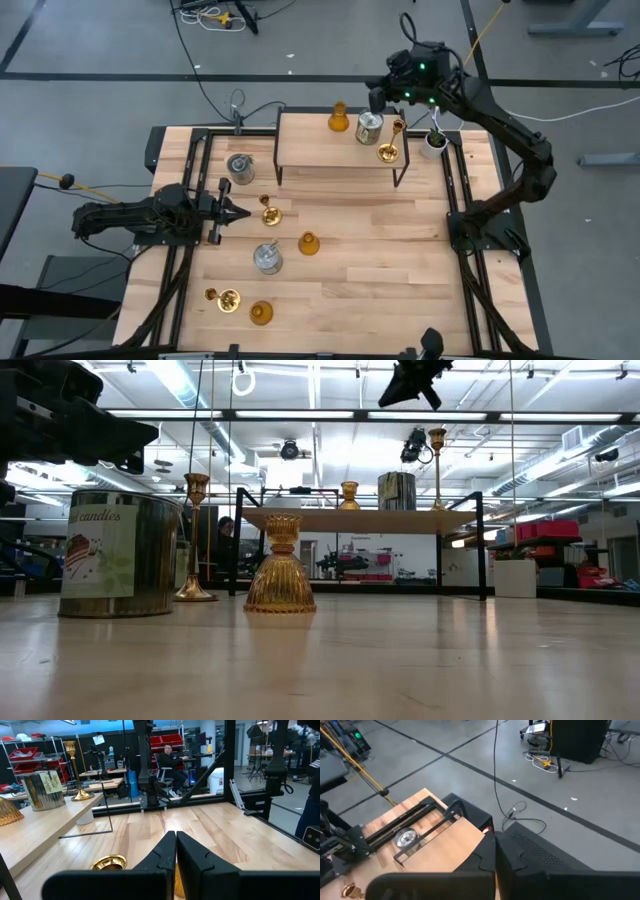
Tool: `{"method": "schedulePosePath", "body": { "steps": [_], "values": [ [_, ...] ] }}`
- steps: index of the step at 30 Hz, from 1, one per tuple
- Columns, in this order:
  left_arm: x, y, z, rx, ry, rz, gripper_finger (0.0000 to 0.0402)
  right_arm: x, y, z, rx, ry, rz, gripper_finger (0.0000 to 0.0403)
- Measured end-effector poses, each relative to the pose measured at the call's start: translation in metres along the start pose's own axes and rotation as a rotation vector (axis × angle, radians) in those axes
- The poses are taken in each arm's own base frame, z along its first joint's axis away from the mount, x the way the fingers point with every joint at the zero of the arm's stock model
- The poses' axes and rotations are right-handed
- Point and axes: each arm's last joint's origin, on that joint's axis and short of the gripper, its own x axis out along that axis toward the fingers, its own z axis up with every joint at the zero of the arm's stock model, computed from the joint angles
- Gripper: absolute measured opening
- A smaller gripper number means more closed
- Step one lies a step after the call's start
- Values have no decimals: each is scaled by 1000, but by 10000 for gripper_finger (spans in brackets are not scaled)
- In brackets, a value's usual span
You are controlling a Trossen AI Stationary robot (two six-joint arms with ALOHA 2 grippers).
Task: Pick & Place candle stick holders
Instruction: Adjust the scented candle on the shelf
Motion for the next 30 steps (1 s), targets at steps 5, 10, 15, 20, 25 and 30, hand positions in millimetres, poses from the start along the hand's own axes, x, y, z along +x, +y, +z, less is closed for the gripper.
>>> {"method": "schedulePosePath", "body": {
  "steps": [5, 10, 15, 20, 25, 30],
  "values": [
    [0, 0, 0, 0, 0, 0, 18, 5, 7, 15, -64, 28, -2, 0],
    [0, 0, 0, 0, 0, 0, 18, 27, 11, 13, -103, 140, -8, 0],
    [0, 0, 0, 0, 0, 0, 18, 57, 13, 0, -123, 256, -14, 0],
    [0, 0, 0, 0, 0, 0, 18, 81, 11, -12, -131, 332, -26, 0],
    [0, 0, 0, 0, 0, -1, 18, 89, 9, -21, -171, 388, -114, 0],
    [0, 0, 0, 0, 0, 0, 18, 88, 7, -27, -185, 446, -162, 0]
  ]
}}
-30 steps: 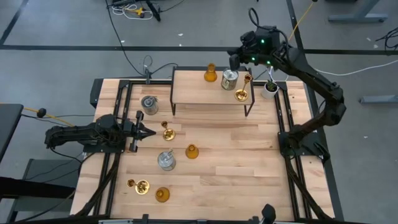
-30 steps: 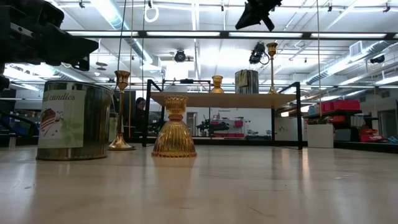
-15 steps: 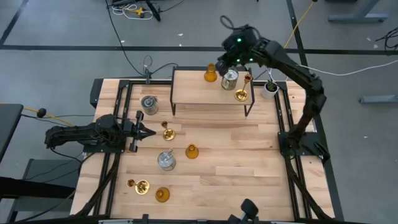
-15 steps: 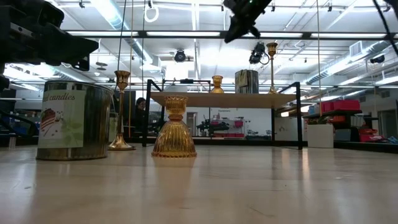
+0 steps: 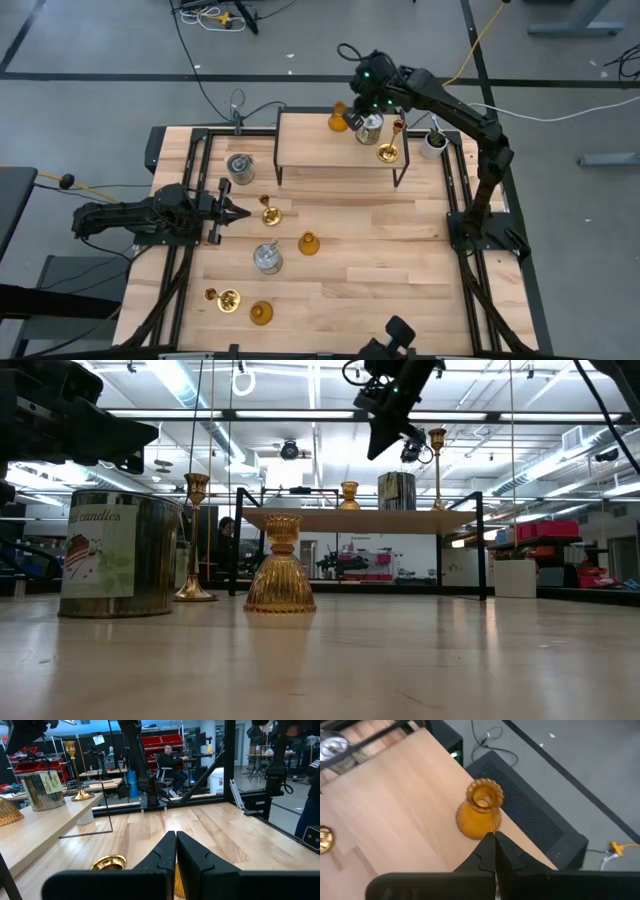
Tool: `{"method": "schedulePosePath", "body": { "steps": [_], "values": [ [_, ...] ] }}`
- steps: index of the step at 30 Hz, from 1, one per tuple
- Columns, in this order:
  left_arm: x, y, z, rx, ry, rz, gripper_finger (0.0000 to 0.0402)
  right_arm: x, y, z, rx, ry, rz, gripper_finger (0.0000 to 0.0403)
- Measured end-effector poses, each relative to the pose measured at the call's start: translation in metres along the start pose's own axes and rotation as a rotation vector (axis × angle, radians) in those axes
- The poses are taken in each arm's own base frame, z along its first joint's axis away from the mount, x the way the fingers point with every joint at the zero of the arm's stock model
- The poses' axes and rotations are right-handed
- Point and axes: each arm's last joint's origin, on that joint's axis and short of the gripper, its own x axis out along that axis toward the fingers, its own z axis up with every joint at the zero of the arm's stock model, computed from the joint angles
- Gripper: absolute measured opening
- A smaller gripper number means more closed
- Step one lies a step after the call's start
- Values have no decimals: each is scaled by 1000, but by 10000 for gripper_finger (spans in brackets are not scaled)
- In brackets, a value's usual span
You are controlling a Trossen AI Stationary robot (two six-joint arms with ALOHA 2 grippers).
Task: Pick & Place candle stick holders
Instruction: Adjust the scented candle on the shelf
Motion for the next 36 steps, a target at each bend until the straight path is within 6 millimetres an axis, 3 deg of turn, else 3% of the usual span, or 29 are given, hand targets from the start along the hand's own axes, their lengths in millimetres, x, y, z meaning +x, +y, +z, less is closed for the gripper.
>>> {"method": "schedulePosePath", "body": {
  "steps": [36],
  "values": [
    [0, 0, 0, 0, 0, 0, 18, 6, -6, -18, -98, 203, -75, 0]
  ]
}}
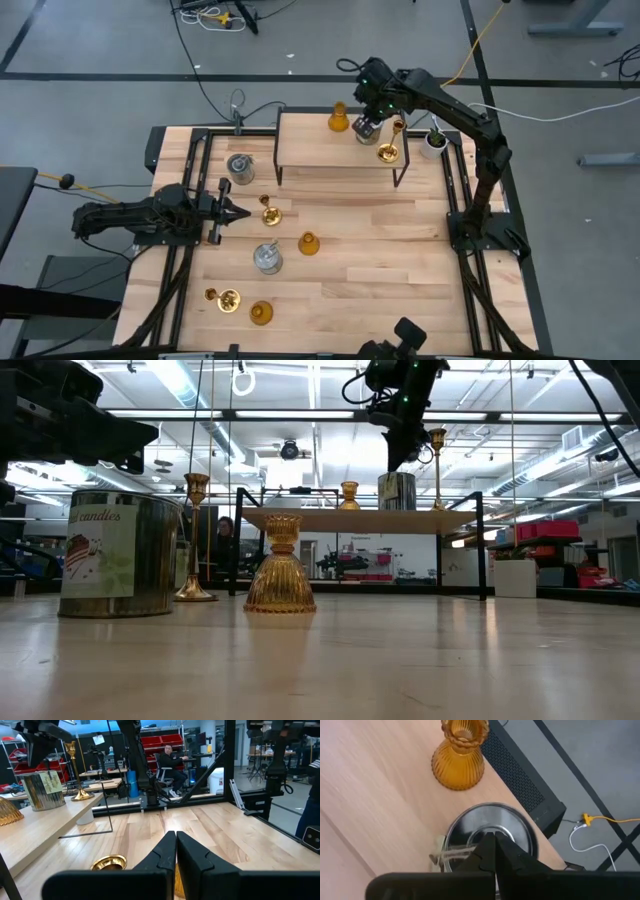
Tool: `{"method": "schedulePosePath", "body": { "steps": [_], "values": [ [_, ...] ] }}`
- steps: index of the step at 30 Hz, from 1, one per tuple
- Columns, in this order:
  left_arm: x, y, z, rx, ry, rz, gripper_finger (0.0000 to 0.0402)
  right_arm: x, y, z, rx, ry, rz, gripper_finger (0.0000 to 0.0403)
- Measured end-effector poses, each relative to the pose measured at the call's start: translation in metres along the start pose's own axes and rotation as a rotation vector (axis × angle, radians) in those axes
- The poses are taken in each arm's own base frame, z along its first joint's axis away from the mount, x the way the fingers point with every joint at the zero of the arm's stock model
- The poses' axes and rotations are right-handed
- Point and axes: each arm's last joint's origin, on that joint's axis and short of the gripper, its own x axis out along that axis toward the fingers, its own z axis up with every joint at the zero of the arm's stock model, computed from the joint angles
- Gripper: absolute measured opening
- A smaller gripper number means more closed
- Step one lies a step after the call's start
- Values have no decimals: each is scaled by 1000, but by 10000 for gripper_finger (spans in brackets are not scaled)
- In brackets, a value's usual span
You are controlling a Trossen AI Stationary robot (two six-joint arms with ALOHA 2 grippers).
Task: Pick & Place candle stick holders
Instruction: Adjust the scented candle on the shelf
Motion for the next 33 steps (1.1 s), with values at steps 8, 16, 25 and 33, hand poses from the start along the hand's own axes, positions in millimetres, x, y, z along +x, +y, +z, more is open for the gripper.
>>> {"method": "schedulePosePath", "body": {
  "steps": [8, 16, 25, 33],
  "values": [
    [0, 0, 0, 0, 0, 0, 18, 0, 0, -1, -23, 15, 1, 0],
    [0, 0, 0, 0, 0, 0, 18, 10, 4, -7, -47, 50, -4, 0],
    [0, 0, 0, 0, 0, 0, 18, 11, 6, -6, -70, 39, 17, 0],
    [0, 0, 0, 0, 0, 0, 18, 11, 7, -6, -88, 37, 53, 0]
  ]
}}
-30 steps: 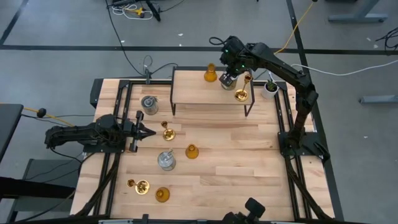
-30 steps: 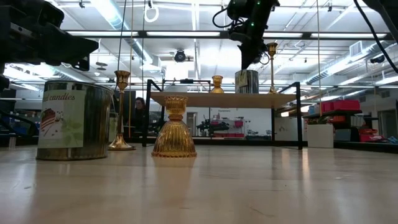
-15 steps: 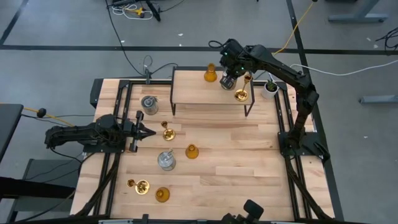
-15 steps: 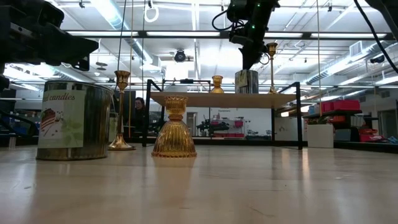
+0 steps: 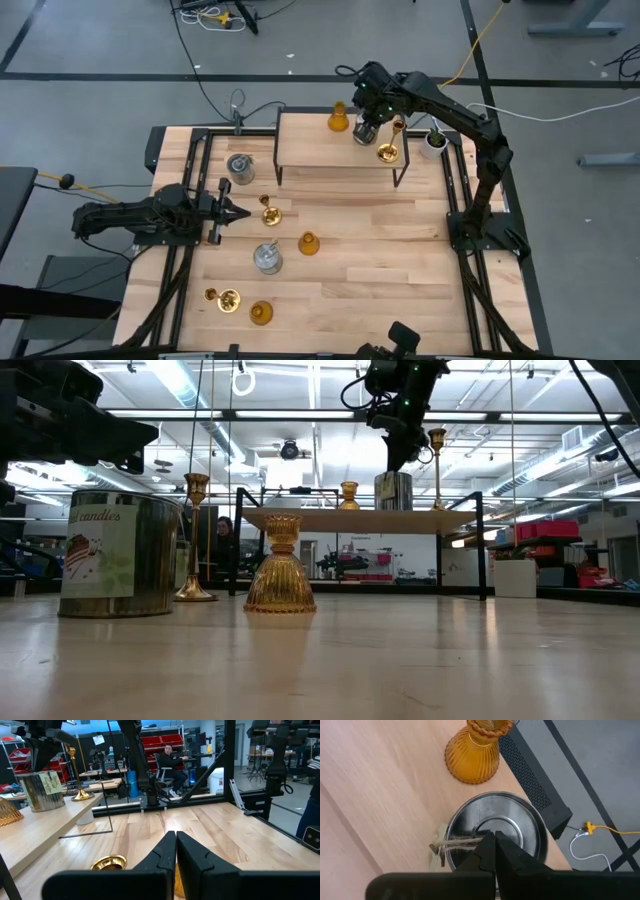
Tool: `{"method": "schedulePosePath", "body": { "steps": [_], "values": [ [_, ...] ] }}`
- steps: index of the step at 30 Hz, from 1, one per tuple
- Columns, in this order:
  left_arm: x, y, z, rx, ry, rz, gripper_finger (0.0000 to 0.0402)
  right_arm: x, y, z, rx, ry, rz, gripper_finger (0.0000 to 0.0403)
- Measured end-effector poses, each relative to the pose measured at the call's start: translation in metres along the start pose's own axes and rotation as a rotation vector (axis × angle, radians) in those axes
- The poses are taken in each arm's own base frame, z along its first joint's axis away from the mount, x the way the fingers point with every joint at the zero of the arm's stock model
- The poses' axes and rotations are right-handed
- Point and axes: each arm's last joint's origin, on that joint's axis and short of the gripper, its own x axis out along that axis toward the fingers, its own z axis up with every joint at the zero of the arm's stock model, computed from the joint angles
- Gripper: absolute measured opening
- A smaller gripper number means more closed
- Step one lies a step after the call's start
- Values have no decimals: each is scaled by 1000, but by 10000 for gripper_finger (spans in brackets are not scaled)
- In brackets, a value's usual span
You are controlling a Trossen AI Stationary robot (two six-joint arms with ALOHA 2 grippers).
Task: Pick & Place candle stick holders
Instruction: Adjust the scented candle on the shelf
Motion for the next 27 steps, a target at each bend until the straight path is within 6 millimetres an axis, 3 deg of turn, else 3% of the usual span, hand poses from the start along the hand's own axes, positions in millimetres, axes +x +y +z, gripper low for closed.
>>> {"method": "schedulePosePath", "body": {
  "steps": [13, 27],
  "values": [
    [0, 0, 0, 0, 0, 0, 18, 1, 3, 3, -30, -34, 108, 0],
    [0, 0, 0, 0, 0, 0, 18, -1, 3, 4, -35, -60, 102, 0]
  ]
}}
